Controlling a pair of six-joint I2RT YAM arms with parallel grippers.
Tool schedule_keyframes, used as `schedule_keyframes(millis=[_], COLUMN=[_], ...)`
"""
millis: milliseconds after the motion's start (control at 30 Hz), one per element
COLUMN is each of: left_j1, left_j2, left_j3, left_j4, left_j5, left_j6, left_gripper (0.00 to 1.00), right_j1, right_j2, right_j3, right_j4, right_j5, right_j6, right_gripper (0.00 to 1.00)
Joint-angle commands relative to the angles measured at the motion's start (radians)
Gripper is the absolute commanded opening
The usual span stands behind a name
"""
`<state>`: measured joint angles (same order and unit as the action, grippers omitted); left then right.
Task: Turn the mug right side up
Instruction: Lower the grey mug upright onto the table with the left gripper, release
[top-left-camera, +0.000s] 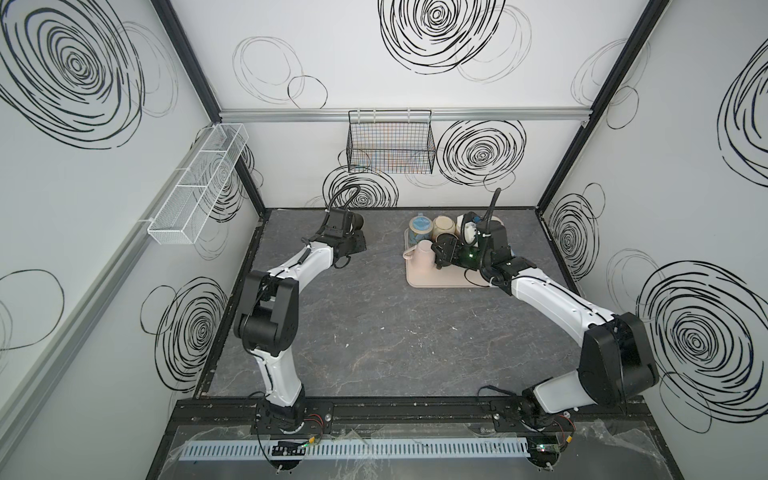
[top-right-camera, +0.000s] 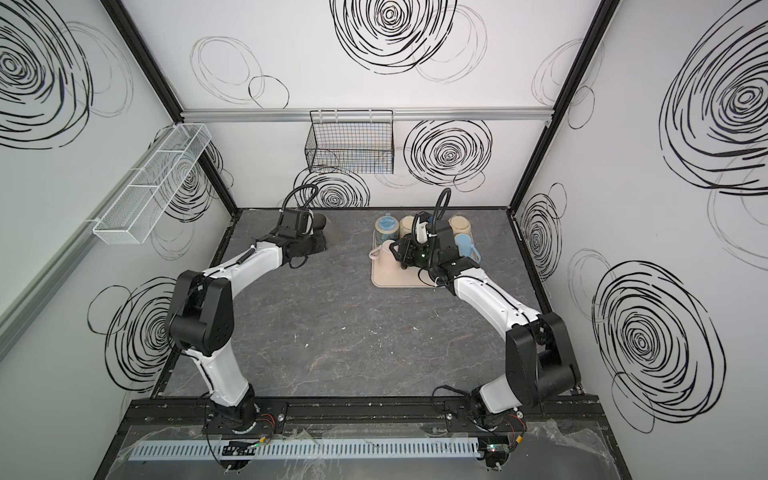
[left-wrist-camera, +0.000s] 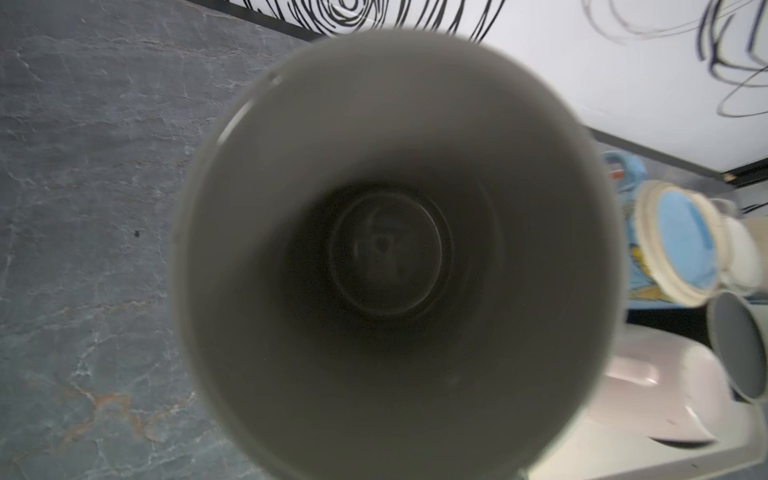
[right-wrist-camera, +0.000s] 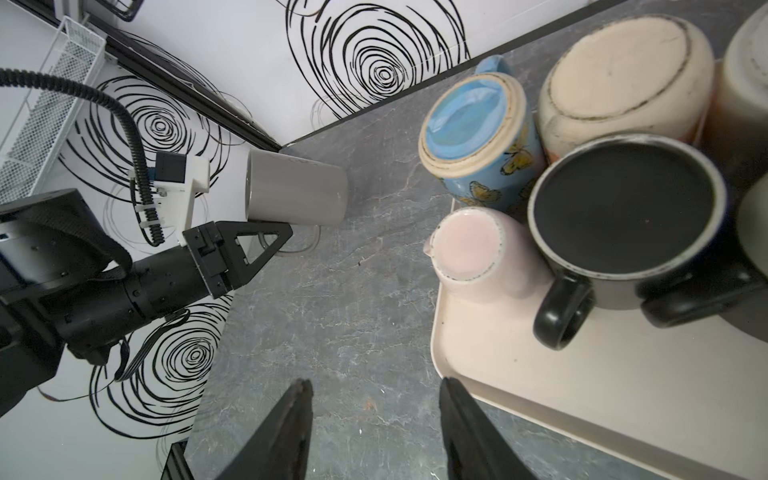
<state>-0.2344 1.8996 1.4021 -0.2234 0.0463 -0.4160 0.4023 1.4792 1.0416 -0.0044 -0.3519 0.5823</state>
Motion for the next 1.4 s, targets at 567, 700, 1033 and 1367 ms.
schedule_keyframes(millis=[567,700,1033,1367], left_j1=[-0.031,-0.032,-0.035,-0.033], left_j2=[0.297,0.327,0.31,0.141], left_j3=[0.405,0.445,0.438,0.29], left_j4=[-0.033,-0.049,-0.029,0.053], left_j5=[-0.176,-0.177,-0.172,-0.135], left_j6=[0.098,0.098,0.095,0.091], left_gripper=[0.0,0.09,0.38,0.45], right_j1=[-0.049,-0.051,-0.056,-0.063], right_j2=[-0.082,-0.089,-0.102,-0.067], right_j3=[-0.058,-0.061,-0.074,-0.007], right_j4=[-0.083,-0.093,-0.104,-0.24], right_j5=[0.043,0.048,0.052,0.161], right_j6=[-0.045,-0.048,-0.055,-0.125], right_gripper=[0.54,0.54,0.54,0.55])
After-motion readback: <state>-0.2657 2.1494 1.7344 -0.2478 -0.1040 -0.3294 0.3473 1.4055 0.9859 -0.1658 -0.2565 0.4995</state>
